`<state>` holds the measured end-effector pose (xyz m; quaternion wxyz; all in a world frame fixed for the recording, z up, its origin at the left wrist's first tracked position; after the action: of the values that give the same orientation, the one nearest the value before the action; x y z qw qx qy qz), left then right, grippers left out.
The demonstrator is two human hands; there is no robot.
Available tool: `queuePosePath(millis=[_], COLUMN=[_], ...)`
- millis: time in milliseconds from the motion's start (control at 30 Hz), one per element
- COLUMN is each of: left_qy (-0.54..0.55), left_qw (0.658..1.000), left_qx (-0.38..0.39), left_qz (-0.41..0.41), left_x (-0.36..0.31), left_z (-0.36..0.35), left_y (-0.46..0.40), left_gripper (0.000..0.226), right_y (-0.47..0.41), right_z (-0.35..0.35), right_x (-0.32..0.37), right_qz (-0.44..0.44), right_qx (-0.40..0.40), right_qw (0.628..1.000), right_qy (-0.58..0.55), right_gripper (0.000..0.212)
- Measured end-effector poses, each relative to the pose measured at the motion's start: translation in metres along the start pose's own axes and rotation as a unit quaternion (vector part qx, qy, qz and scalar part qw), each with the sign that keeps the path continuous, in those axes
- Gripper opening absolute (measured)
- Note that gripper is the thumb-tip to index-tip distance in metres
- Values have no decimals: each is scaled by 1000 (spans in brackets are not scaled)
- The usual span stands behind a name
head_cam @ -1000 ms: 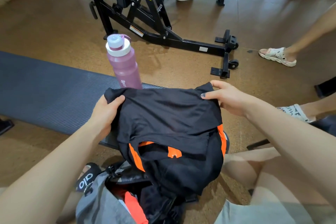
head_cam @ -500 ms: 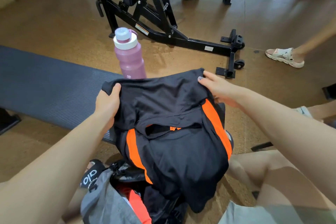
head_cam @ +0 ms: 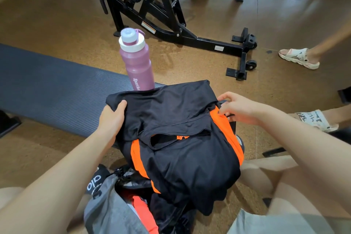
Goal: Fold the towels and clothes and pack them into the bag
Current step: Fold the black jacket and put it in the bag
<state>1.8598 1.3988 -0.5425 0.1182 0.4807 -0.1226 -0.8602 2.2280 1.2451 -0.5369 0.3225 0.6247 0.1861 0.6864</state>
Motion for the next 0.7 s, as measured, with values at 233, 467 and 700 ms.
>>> queuePosePath(millis=[233,467,700], left_qy=[-18,-34,-60], left_qw=[999,999,998], left_qx=[-22,22,23], left_qz=[-13,1,-29], left_x=[0,-1,4], left_z=[7,2,12], left_y=[4,12,15], left_gripper=[43,51,45], right_y=[4,9,14], right_z=[39,28,43], right_x=[-3,-15,-2], right_qz=[50,4,62], right_qx=[-216,-154,-260], right_qw=[969,970,929], right_qy=[105,188,257], right_gripper=[21,31,12])
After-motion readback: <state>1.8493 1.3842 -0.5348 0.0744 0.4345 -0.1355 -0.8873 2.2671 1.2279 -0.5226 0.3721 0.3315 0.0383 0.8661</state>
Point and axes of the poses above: each hand's wrist, its own y-axis away from the middle knuckle, its own z-axis out of the back of the hand, x = y × z, the point moved 7 cm from there along -y, towards the middle knuckle, and after that the axes turned 4 degrees about -y, right-handed, at the moved point
